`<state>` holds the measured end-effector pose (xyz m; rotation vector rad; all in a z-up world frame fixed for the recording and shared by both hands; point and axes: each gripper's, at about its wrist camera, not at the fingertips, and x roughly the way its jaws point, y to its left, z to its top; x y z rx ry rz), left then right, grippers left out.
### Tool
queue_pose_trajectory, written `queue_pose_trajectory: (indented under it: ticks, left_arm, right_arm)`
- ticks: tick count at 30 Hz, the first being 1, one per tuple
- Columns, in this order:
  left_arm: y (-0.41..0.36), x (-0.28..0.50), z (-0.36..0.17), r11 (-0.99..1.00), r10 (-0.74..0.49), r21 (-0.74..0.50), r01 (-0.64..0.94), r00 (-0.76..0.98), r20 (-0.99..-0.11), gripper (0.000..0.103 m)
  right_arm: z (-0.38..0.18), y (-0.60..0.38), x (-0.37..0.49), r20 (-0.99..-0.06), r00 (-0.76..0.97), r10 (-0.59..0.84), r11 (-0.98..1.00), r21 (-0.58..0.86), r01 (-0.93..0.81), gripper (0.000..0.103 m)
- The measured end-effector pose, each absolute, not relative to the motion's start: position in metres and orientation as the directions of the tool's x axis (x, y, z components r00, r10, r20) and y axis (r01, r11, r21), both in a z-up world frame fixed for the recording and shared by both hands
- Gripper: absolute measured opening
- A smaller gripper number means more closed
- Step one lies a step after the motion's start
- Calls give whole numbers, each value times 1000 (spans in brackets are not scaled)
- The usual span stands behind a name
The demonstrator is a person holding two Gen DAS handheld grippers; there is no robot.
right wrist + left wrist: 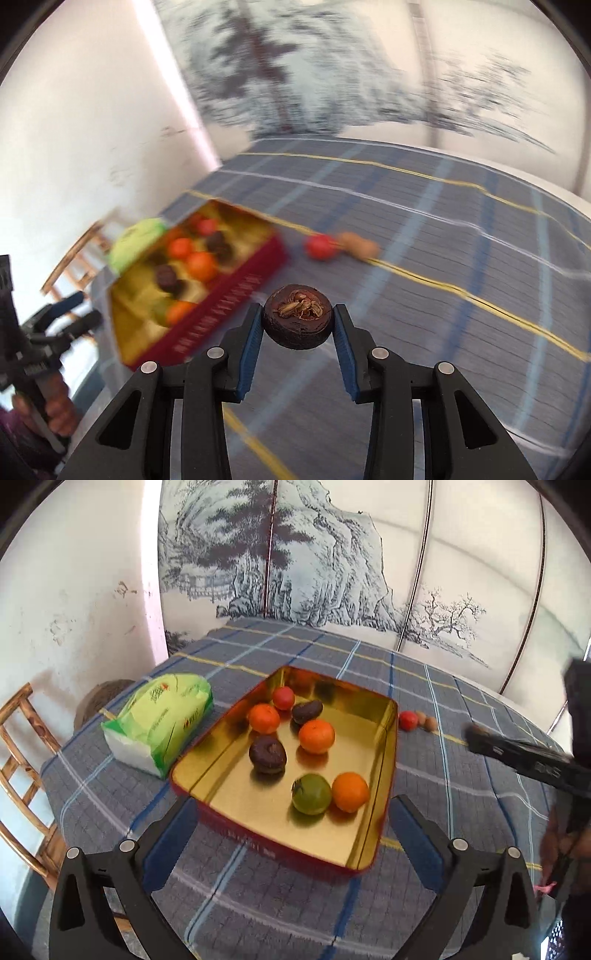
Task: Organize fruits
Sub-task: 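Carry the dark brown fruit into the tin with the right gripper and release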
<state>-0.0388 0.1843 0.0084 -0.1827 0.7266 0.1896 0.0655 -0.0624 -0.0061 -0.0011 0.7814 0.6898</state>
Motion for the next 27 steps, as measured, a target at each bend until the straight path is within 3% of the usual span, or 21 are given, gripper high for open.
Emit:
queue_pose_trajectory:
  ticks: [9,20,24,27]
  left_arm:
    - [180,-71,3,964,84,-125,-234,718,-691,101]
    - [146,-104,2,989,7,-108,-102,758,-652,101]
    - [148,-108,8,986,-46,-154,-61,793,-608,102]
    - [153,-102,4,985,-41,-158,-74,781,-623,102]
  right_arm:
    - [-15,33,65,-691,384,613,683,219,-697,39]
    - [-38,74,87,-757,321,569,690,227,-687,40]
    - [-37,72,93,-737,297,607,678,287,-677,43]
    - [-21,48,99,-678,360,641,687,299,-662,48]
